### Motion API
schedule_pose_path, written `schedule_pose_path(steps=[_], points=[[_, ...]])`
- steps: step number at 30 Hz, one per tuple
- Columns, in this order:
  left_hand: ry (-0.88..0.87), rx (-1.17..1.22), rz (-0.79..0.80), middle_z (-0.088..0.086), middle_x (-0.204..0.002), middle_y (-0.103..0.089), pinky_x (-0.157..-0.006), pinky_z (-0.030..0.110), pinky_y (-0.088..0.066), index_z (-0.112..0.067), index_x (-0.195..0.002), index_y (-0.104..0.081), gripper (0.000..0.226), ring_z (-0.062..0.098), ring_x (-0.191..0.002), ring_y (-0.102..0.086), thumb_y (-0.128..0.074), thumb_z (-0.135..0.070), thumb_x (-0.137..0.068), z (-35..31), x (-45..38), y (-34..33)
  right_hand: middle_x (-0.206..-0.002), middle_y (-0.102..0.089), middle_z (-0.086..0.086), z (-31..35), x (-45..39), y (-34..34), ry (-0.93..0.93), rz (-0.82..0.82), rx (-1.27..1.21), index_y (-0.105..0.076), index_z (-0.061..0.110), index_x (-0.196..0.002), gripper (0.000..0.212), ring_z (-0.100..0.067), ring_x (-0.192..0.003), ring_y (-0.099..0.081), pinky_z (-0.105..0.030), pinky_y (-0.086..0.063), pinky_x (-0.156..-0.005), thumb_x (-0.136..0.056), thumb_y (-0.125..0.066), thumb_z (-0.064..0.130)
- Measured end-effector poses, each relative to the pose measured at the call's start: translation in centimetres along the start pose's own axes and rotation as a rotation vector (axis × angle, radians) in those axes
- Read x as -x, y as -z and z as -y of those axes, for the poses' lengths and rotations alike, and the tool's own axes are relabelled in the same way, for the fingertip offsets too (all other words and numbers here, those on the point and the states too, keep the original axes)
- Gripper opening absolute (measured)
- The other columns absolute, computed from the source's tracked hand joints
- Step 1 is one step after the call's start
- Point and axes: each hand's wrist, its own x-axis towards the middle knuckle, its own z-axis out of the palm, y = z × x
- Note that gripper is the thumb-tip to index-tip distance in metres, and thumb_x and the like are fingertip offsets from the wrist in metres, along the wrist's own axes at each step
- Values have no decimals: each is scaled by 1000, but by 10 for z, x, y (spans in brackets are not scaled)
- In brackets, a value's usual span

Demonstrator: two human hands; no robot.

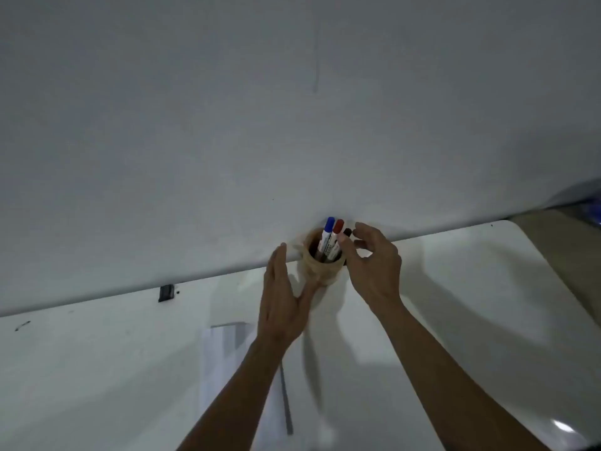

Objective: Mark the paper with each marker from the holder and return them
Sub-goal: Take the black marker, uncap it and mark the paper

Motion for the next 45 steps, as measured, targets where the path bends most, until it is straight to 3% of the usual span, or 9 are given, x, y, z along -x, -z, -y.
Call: schedule_pose_path(steps=[3,9,17,27,31,35,38,41,45], points=[[47,71,19,-7,-159,-33,-112,25,-31,-28,-153,-22,85,9,-143,-34,-70,-46,-85,0,-9,-15,-108,-76,3,-9,-5,-5,-20,-2,-12,-73,13,-119,37,-6,-94,-72,-15,-55,-86,-87,-79,32],[-11,214,5,-48,-123,-47,-94,-2,-38,-48,-134,-35,70,-23,-118,-46,-77,-23,-84,-2,-18,-28,-88,-73,15,-10,-7,-12,-75,-17,-94,-78,18,-107,21,17,-80,-66,2,-44,-73,-89,-78,26],[41,332,-47,-7,-143,-55,-98,8,-44,-18,-147,-41,70,-8,-128,-50,-73,-7,-86,11,-20,-43,-96,-75,2,-9,-8,-14,-58,-28,-117,-78,14,-106,18,15,-85,-65,1,-46,-72,-89,-77,21],[13,301,-42,-4,-144,-54,-108,22,-45,-17,-146,-40,65,0,-129,-52,-70,-15,-88,8,-19,-41,-97,-76,8,18,-6,3,29,-140,-309,-73,17,-108,13,-4,-93,-73,-17,-56,-81,-95,-71,19],[10,242,-19,-26,-129,-55,-88,3,-46,-40,-134,-42,60,-15,-117,-53,-69,-12,-89,-1,-18,-37,-94,-76,7,43,-1,24,95,-215,-492,-70,28,-102,10,-26,-96,-76,-40,-61,-82,-101,-62,22],[25,145,13,-49,-116,-52,-93,7,-42,-58,-126,-38,66,-24,-111,-49,-73,-19,-87,0,-20,-32,-78,-68,10,59,11,44,47,-155,-565,-64,29,-104,15,-17,-76,-73,-38,-63,-69,-107,-51,24],[29,92,29,-37,-122,-51,-100,21,-44,-46,-134,-35,70,-24,-112,-47,-77,-24,-83,2,-18,-24,-70,-65,8,52,27,44,-82,-61,-497,-66,28,-107,14,-10,-62,-66,-34,-59,-56,-105,-52,31],[30,24,7,-3,-148,-49,-108,42,-47,-23,-148,-32,80,8,-134,-48,-77,-30,-82,5,-9,-3,-79,-69,-3,39,51,35,-236,18,-444,-63,20,-108,16,-12,-58,-62,-30,-52,-53,-100,-63,34],[43,-1,-46,1,-139,-58,-94,31,-56,-19,-144,-43,65,14,-120,-60,-72,-27,-87,15,18,40,-92,-73,-5,28,89,20,-336,187,-293,-64,21,-108,16,-13,-67,-67,-25,-57,-62,-94,-72,25]])
